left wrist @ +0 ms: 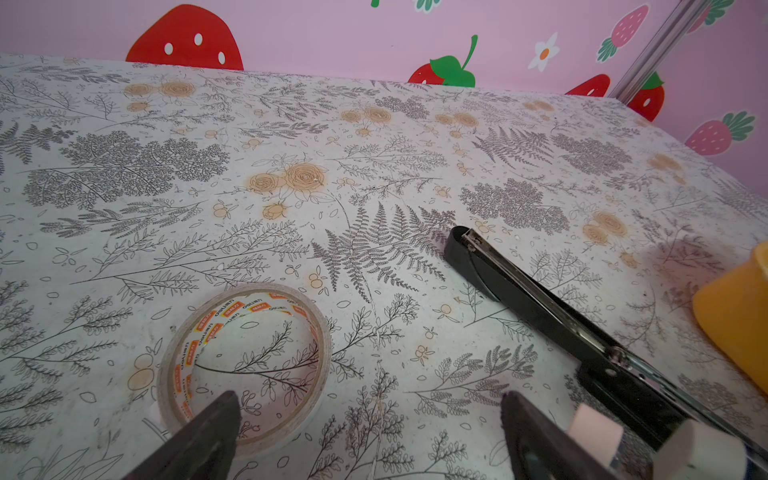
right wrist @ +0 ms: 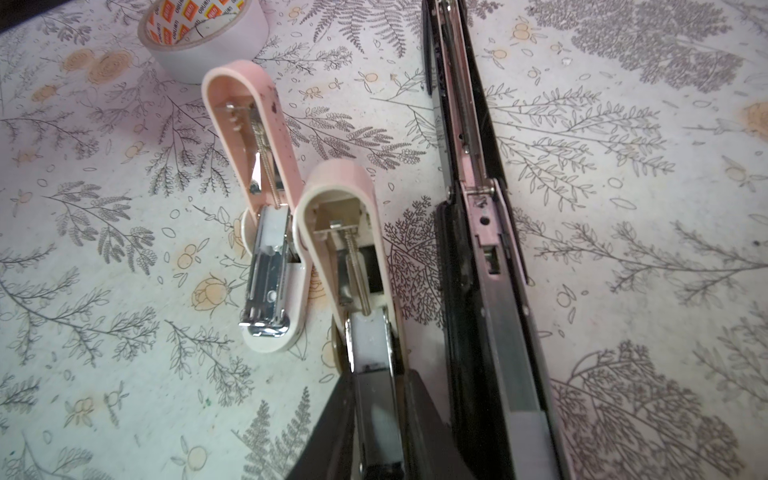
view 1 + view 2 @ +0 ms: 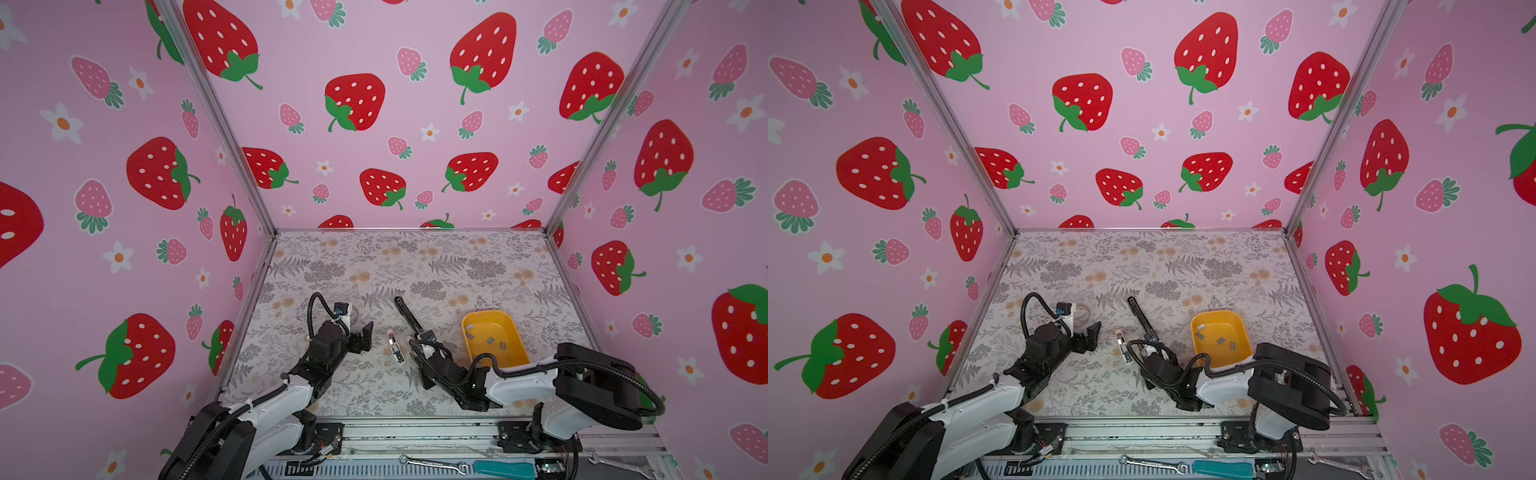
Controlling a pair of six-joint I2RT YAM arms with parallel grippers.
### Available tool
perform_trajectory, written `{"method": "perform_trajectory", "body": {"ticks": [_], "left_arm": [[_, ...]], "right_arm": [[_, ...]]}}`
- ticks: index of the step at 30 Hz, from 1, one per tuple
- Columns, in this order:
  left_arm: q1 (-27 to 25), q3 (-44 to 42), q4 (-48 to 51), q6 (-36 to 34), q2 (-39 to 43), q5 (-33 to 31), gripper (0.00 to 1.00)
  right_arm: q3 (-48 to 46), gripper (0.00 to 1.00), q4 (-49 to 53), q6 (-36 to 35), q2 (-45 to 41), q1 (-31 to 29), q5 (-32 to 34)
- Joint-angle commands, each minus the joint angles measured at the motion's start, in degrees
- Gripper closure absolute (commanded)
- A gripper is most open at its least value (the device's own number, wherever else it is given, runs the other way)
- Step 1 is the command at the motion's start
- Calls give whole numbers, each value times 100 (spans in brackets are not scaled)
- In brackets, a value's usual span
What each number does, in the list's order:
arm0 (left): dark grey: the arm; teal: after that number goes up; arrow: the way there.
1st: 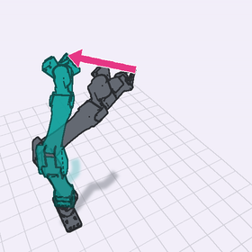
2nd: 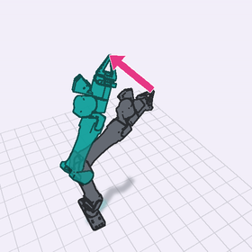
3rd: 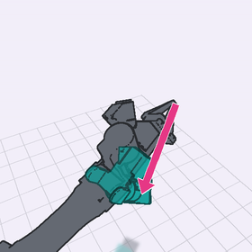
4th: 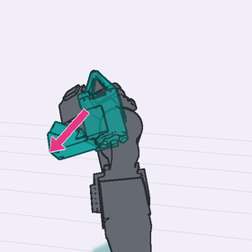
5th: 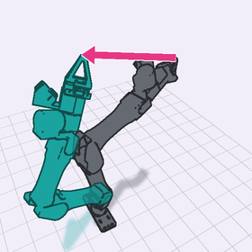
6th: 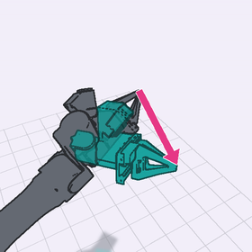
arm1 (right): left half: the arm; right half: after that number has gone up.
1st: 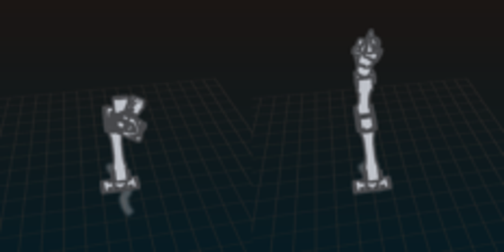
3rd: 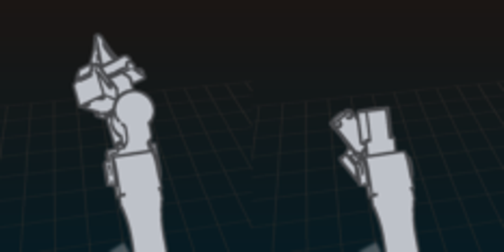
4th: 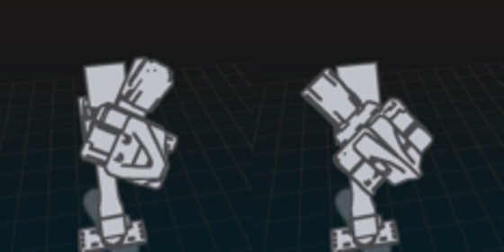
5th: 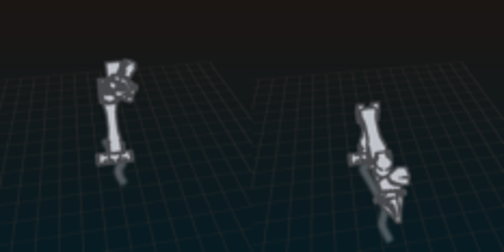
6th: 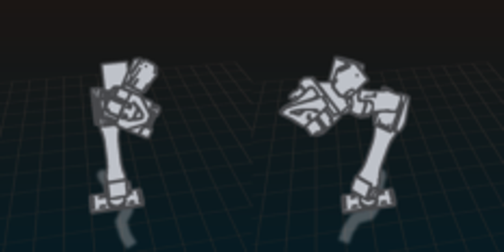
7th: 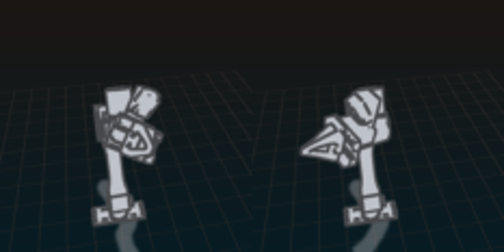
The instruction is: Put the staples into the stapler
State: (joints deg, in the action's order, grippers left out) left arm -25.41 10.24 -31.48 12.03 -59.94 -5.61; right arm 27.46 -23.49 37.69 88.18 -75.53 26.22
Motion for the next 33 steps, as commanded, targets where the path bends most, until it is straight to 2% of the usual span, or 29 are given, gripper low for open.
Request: {"method": "perform_trajectory", "body": {"ticks": [1, 10, 18, 22, 24, 25, 26, 28, 29, 30, 33], "left_arm": [[-16, 214, -72, -13, 17, -116, 1], [-26, 211, -78, -20, -4, -117, 1], [-26, 211, -108, -21, -17, -125, 1], [-34, 222, -112, -26, -38, -125, 1], [-34, 216, -110, -26, -36, -132, 1], [-34, 217, -100, -27, -36, -133, 1], [-34, 215, -96, -29, -30, -134, 1], [-37, 216, -95, -26, -27, -138, 1], [-42, 216, -86, -22, -36, -138, 1], [-43, 223, -88, -25, -32, -142, 1], [-44, 222, -91, -30, -29, -142, 1]], "right_arm": [[-74, 74, 133, 69, -249, -40, 25], [-114, 73, 406, 46, -780, -41, 124], [-239, 71, 1444, 46, -2353, -28, 838], [-238, 61, 2180, 139, -3190, 9, 1276], [-225, 50, 2418, 179, -3492, 61, 1395], [-220, 40, 2466, 172, -3561, 92, 1422], [-164, 35, 2612, 354, -3763, 137, 1523], [14, 28, 2973, 751, -3855, 185, 1747], [85, 18, 3103, 843, -3910, 187, 1827], [100, 3, 3116, 818, -3986, 187, 1788], [-60, 1, 2808, 808, -4351, 187, 1703]]}}
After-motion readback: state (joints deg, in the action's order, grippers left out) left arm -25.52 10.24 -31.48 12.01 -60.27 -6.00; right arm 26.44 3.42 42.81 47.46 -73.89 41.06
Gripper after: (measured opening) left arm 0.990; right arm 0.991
